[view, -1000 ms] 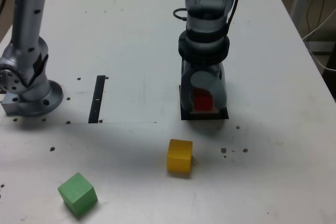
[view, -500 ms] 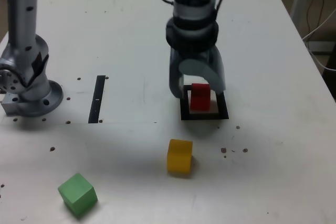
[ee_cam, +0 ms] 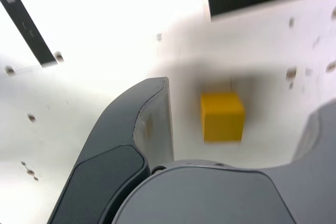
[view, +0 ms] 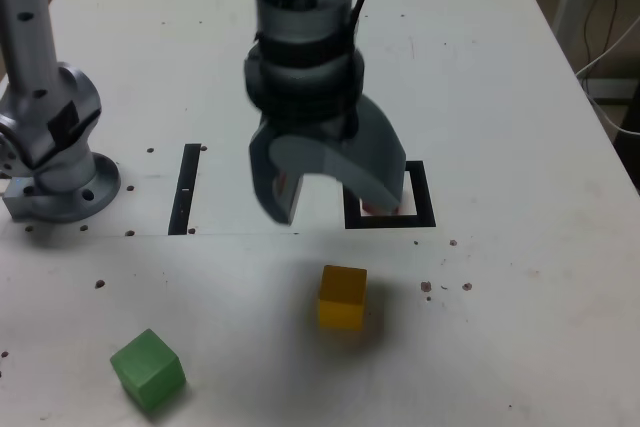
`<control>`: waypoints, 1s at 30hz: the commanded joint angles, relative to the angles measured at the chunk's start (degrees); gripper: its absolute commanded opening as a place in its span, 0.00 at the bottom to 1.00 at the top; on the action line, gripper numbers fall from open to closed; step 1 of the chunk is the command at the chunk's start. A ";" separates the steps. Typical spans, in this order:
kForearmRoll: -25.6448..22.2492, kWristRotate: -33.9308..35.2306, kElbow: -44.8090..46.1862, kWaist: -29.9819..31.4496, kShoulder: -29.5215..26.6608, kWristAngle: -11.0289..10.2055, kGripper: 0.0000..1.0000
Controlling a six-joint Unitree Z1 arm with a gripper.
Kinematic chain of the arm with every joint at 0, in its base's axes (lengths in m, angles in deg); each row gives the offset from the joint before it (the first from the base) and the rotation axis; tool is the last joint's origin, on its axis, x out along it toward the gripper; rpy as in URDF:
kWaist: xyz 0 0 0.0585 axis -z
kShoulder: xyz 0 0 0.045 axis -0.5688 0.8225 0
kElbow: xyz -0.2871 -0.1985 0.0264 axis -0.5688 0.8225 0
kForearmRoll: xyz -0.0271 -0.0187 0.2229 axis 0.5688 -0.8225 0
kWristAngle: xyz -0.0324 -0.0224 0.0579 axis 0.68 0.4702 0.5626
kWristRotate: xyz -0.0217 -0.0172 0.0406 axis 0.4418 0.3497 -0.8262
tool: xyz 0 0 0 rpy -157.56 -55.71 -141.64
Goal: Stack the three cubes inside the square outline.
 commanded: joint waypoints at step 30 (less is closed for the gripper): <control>5.54 3.92 0.14 4.97 12.12 3.13 0.80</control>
